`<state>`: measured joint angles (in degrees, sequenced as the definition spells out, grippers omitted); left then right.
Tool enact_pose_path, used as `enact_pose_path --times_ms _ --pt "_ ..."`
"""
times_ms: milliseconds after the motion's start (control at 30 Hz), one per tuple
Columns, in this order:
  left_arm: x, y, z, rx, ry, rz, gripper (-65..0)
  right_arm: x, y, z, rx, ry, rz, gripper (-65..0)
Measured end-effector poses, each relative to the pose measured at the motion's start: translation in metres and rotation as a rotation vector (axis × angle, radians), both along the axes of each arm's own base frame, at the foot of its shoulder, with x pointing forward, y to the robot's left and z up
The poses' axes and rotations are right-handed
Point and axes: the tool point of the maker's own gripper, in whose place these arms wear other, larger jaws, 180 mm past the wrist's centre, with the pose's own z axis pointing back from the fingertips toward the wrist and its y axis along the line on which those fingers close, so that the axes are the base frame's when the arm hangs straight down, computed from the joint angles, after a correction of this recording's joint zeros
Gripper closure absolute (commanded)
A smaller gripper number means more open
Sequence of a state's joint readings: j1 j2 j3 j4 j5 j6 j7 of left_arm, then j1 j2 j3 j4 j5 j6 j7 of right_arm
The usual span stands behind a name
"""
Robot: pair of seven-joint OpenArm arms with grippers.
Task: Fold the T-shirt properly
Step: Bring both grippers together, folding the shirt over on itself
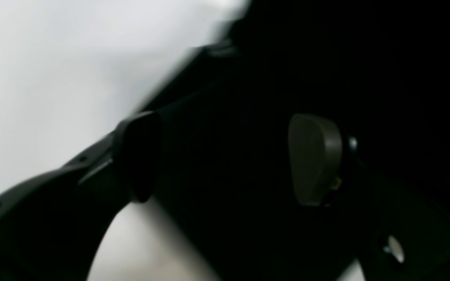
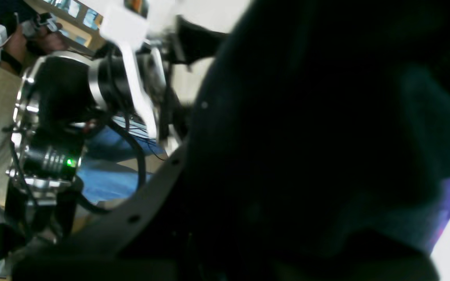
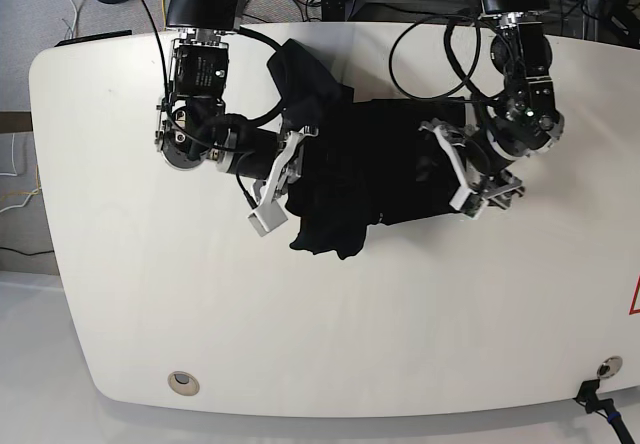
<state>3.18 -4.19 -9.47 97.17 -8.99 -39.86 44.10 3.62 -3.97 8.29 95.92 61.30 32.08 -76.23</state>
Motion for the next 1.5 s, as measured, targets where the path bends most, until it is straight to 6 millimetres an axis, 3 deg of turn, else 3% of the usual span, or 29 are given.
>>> enact_pose_path --times_ms 133,233,333,500,600,767,1033,1067,1167,1300,1367,1500 --pt "-0.006 0.059 -0.008 0.061 0.035 0.134 -47.9 0.0 0.0 -0.002 -0.009 0.001 0.0 0.0" --pt "-0.012 0.066 -0.021 0.06 0.073 0.131 -47.9 0.0 -0.001 -0.002 -0.01 0.0 -0.002 0.0" --pt "-0.022 0.064 -0.037 0.042 0.126 0.136 -47.9 0.0 0.0 -0.001 -0.008 0.0 -0.001 0.0" --pt "-0.024 0.058 -0.047 -0.02 0.154 0.142 -47.7 0.0 0.006 0.0 -0.004 -0.01 0.008 0.0" --pt "-0.025 0.041 -0.052 -0.026 0.166 0.085 -47.2 -0.001 0.02 0.0 0.039 0.0 0.022 0.0" --pt "-0.026 0.025 -0.053 -0.044 0.17 0.047 -34.0 -0.001 0.024 -0.017 0.045 0.065 0.022 0.0" --pt "-0.027 0.024 -0.053 -0.048 0.169 0.046 -33.9 0.002 0.051 -0.001 0.075 0.056 0.08 0.0" --pt "-0.027 0.024 -0.053 -0.049 0.168 0.046 -33.9 0.0 0.057 -0.005 0.07 0.091 0.09 -2.1" --pt "-0.027 0.024 -0.053 -0.049 0.169 0.046 -33.9 -0.009 0.073 -0.018 0.074 0.209 0.117 -21.8" --pt "-0.027 0.024 -0.053 -0.049 0.169 0.046 -33.9 -0.007 0.067 -0.032 0.066 0.295 0.084 -43.8" --pt "-0.027 0.024 -0.053 -0.05 0.168 0.046 -33.9 -0.007 0.064 -0.034 0.056 0.295 0.083 -47.0" --pt "-0.026 0.025 -0.053 -0.047 0.168 0.046 -33.9 -0.004 0.064 -0.031 0.055 0.283 0.09 -47.1"
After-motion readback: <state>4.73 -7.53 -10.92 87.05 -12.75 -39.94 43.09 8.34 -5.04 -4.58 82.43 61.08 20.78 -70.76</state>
